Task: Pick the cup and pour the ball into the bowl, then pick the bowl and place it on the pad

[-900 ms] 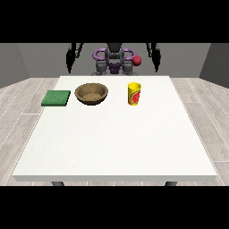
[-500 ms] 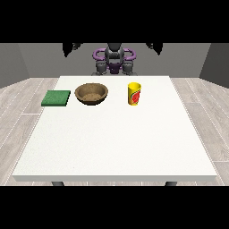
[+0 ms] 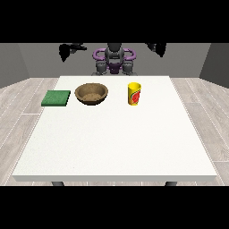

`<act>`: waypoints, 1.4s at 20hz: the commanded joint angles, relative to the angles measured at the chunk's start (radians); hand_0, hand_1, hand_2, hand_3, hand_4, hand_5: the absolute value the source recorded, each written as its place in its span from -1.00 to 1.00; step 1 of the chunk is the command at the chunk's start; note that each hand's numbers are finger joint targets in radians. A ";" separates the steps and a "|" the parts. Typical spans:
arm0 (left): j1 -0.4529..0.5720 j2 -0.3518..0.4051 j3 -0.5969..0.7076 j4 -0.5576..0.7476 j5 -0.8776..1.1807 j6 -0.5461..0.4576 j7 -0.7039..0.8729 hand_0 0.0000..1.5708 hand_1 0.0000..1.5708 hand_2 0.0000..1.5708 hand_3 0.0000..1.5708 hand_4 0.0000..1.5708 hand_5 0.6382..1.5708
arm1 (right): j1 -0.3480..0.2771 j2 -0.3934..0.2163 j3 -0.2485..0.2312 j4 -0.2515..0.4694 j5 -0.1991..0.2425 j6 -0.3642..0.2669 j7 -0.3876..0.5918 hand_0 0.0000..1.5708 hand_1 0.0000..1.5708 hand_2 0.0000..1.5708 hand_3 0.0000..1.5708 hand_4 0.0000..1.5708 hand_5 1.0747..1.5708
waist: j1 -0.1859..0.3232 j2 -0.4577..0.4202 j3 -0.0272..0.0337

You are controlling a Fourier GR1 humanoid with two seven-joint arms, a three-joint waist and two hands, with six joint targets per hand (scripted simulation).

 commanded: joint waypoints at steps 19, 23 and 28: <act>-0.411 -0.053 0.062 0.533 -0.083 0.104 -0.337 -1.00 -1.00 -1.00 -1.00 -1.00 0.60 | -0.335 -0.043 -0.039 0.338 0.014 0.039 -0.222 -1.00 -1.00 -1.00 -1.00 -1.00 1.00 | -0.061 0.278 0.0000; -0.436 -0.046 0.097 0.685 -0.108 0.112 -0.544 -1.00 -1.00 -1.00 -1.00 -1.00 0.64 | -0.427 -0.043 -0.033 0.286 0.019 -0.007 -0.182 -1.00 -1.00 -1.00 -1.00 -1.00 1.00 | -0.090 0.363 -0.0006; -0.494 -0.040 0.128 0.761 -0.107 0.169 -0.555 -1.00 -1.00 -1.00 -1.00 -1.00 0.51 | -0.424 -0.127 -0.094 0.341 -0.057 0.100 -0.187 -1.00 -1.00 -1.00 -1.00 -1.00 1.00 | -0.130 0.358 -0.0002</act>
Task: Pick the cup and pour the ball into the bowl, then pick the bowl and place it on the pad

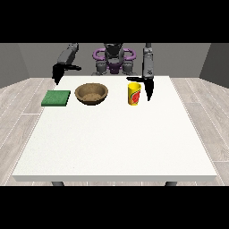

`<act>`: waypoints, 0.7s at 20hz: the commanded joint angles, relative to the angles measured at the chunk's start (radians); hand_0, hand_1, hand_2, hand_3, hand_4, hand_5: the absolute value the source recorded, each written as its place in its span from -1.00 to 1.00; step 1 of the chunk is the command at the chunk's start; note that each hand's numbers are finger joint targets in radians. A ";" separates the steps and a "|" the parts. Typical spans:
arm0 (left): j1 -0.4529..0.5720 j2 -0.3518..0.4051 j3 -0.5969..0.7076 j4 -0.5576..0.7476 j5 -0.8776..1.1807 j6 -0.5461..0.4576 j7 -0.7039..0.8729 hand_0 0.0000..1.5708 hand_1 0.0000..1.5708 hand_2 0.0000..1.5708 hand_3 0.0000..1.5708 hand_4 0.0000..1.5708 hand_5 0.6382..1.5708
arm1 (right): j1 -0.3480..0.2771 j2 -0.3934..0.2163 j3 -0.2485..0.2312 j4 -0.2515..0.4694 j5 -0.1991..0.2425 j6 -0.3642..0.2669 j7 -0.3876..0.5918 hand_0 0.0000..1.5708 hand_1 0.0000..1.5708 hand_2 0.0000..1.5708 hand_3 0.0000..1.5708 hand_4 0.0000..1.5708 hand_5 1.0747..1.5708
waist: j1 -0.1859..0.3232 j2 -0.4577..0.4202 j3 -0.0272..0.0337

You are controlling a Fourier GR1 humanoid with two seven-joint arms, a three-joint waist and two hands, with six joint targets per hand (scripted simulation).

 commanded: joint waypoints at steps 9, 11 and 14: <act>-0.160 0.034 0.063 0.246 -0.017 0.094 -0.154 -1.00 -1.00 -1.00 -1.00 -1.00 0.47 | -0.018 -0.058 -0.014 0.003 -0.020 0.074 -0.065 -1.00 -1.00 -1.00 -1.00 -1.00 1.00 | -0.084 0.106 0.0001; -0.214 0.069 0.087 0.273 -0.009 0.093 -0.174 -1.00 -1.00 -1.00 -1.00 -1.00 0.50 | -0.062 -0.094 -0.028 -0.023 -0.014 0.059 -0.041 -1.00 -1.00 -1.00 -1.00 -1.00 0.99 | -0.101 0.162 -0.0002; -0.142 0.103 0.098 0.282 -0.098 0.308 -0.216 0.63 0.63 1.00 1.00 0.18 1.00 | -0.060 -0.090 -0.028 -0.068 -0.056 0.090 -0.017 -1.00 -1.00 -0.72 -0.51 -1.00 0.99 | -0.166 0.171 0.0003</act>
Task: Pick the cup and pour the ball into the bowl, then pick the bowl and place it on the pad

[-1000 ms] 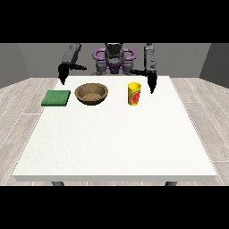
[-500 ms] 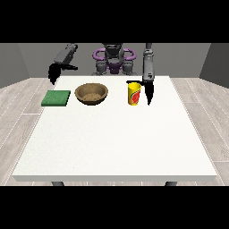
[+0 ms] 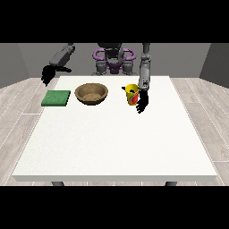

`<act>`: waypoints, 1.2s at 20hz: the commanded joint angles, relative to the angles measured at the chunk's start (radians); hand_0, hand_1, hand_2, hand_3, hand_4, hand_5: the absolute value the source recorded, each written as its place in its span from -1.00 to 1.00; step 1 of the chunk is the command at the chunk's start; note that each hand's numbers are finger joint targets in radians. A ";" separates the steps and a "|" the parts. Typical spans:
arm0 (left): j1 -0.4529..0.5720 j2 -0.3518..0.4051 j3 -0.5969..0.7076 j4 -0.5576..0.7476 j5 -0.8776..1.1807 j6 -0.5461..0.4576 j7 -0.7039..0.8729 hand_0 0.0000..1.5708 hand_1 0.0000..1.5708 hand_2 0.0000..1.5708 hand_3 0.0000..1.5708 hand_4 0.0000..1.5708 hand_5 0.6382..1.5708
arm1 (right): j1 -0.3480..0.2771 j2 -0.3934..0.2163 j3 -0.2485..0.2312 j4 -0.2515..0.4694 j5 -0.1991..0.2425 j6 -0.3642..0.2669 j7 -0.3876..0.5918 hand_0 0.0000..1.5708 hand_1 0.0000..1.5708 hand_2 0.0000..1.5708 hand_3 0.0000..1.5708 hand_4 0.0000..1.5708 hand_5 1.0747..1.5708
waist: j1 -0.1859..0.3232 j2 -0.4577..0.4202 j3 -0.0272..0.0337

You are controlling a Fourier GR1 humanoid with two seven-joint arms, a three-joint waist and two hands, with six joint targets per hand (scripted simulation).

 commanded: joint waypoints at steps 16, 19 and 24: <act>0.040 0.036 -0.313 -0.001 -0.568 0.593 0.419 0.73 0.73 1.00 1.00 0.30 0.96 | 0.027 -0.038 -0.019 0.241 -0.002 0.062 0.021 -1.00 -1.00 -0.70 -0.57 -0.84 0.99 | -0.006 -0.273 -0.0031; -0.013 0.023 -0.415 0.052 -0.730 0.617 0.578 0.74 0.74 1.00 1.00 0.25 0.97 | 0.021 -0.057 -0.024 0.300 -0.003 0.085 0.030 -1.00 -1.00 -0.71 -0.67 -0.61 0.99 | -0.003 -0.330 -0.0013; -0.123 -0.064 -0.560 0.173 -0.988 0.582 0.840 0.65 0.65 1.00 1.00 0.11 0.98 | 0.045 -0.028 -0.029 0.381 0.004 0.072 0.005 -1.00 -1.00 -0.86 -0.65 -0.36 0.97 | 0.027 -0.412 -0.0034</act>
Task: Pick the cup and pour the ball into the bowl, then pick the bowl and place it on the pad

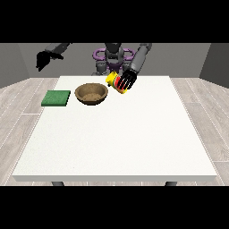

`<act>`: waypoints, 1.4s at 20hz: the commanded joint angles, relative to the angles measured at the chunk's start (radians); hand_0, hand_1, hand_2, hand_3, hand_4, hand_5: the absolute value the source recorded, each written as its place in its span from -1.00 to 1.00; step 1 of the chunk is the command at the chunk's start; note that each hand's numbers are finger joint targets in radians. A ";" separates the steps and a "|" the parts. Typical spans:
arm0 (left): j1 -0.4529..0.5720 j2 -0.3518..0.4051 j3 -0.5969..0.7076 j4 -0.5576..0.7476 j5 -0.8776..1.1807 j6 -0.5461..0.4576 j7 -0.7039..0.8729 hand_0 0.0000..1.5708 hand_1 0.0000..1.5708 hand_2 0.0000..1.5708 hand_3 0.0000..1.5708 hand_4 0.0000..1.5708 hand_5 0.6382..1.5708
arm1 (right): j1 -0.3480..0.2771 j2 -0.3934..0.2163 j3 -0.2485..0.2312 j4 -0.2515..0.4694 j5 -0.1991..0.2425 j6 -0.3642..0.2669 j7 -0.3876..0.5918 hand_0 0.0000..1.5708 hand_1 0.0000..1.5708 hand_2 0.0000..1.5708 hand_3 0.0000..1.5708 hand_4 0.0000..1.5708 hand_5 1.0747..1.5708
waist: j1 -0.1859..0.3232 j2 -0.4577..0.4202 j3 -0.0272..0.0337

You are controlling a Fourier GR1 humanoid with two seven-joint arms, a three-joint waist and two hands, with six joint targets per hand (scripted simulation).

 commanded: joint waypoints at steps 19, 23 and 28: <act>-0.443 -0.123 -0.665 0.046 -0.603 -0.738 0.562 0.15 0.15 1.00 1.00 0.59 0.56 | -0.013 -0.044 -0.021 0.296 0.050 0.051 -0.118 -1.00 -1.00 -0.90 -0.69 -0.05 0.86 | 0.065 -0.124 -0.0029; -0.467 -0.123 -0.775 0.062 -0.705 -0.843 0.523 0.96 0.96 1.00 1.00 0.60 0.71 | -0.036 -0.091 -0.050 0.317 0.028 0.067 -0.087 -1.00 -1.00 -0.84 -0.65 -0.04 0.86 | 0.083 -0.135 -0.0053; -0.472 -0.123 -0.782 -0.005 -0.747 -0.940 0.529 0.92 0.92 1.00 1.00 0.56 0.74 | -0.031 -0.126 -0.062 0.324 0.022 0.097 -0.110 -1.00 -1.00 -0.95 -0.65 -0.04 0.86 | 0.095 -0.108 -0.0071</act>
